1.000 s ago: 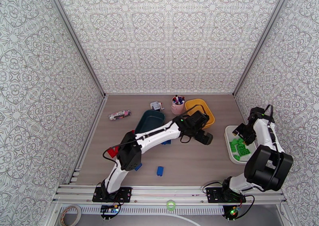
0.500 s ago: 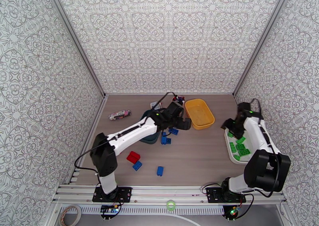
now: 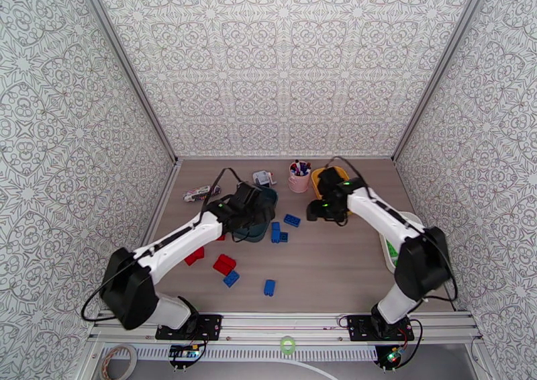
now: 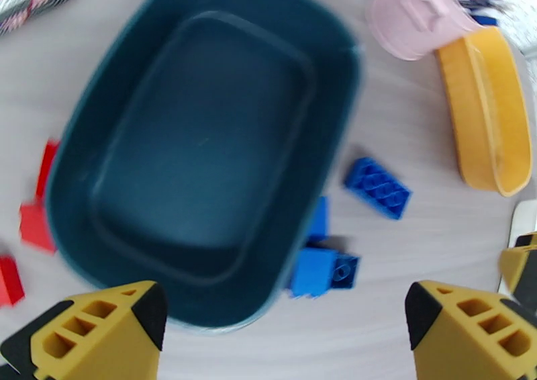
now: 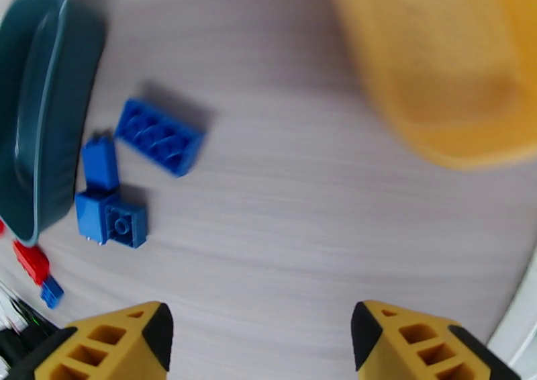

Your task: Sort the legos into containers by color

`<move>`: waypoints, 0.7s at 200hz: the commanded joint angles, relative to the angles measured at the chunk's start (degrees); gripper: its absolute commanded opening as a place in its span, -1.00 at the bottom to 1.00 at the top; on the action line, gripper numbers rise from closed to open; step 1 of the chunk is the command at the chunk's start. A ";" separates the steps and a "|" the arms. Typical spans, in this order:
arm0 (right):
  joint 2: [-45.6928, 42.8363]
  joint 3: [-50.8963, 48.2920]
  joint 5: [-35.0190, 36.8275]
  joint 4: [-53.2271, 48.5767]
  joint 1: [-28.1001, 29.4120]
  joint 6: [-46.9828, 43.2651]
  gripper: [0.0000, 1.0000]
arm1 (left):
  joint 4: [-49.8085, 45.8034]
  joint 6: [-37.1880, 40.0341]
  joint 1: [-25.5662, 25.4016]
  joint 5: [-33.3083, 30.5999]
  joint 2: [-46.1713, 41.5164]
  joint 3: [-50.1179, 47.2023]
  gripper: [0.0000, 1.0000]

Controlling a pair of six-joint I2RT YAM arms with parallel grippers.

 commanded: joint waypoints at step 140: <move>24.36 19.23 5.97 -5.23 5.83 -8.54 0.52 | -0.27 -9.24 2.59 1.96 -14.88 -15.48 0.99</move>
